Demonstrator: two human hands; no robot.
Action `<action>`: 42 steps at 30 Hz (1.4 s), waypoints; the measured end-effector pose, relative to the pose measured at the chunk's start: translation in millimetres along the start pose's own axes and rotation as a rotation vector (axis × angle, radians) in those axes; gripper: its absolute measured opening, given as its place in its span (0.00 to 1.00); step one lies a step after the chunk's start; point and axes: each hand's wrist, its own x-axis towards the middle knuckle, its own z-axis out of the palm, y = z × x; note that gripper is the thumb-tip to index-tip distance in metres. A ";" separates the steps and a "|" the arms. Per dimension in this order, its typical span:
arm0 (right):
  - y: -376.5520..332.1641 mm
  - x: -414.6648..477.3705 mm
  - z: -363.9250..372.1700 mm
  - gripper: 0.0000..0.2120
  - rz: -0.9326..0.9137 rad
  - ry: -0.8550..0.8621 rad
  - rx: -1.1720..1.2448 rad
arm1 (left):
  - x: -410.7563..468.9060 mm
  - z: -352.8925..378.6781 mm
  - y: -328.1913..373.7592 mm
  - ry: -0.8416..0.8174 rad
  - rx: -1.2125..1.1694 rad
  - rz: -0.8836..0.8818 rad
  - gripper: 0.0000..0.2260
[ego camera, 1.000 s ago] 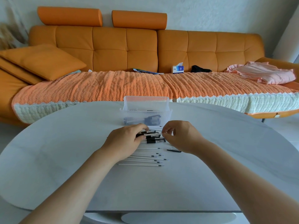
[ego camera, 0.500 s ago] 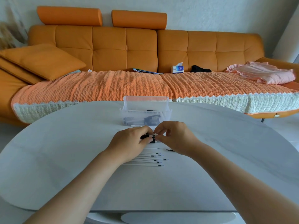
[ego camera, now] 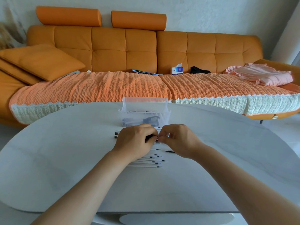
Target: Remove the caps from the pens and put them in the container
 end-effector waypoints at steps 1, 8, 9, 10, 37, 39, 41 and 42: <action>0.2 0.0 -0.9 0.07 0.020 -0.015 0.041 | 1.1 0.6 1.0 0.013 0.010 0.015 0.02; 1.8 -1.1 -5.3 0.09 0.154 -0.115 0.261 | 2.3 6.1 5.6 0.075 0.066 0.096 0.03; 2.1 -0.7 -4.8 0.10 0.173 -0.121 0.290 | 2.1 6.6 6.6 0.081 0.073 0.098 0.03; 2.3 -0.1 -4.6 0.11 0.191 -0.124 0.333 | 2.0 7.1 7.5 0.088 0.078 0.096 0.04; 19.2 -3.7 -12.6 0.05 0.104 -0.187 -0.202 | -0.2 12.7 -6.0 -0.095 0.032 -0.142 0.07; 21.6 -3.4 -13.9 0.06 0.100 -0.197 -0.178 | -1.1 13.2 -6.7 -0.113 0.025 -0.146 0.07; 24.3 -2.8 -16.3 0.06 0.100 -0.182 -0.164 | -1.4 13.6 -7.7 -0.127 0.013 -0.146 0.07; 25.6 -2.4 -17.7 0.06 0.104 -0.172 -0.166 | -1.4 13.4 -7.9 -0.131 0.009 -0.146 0.08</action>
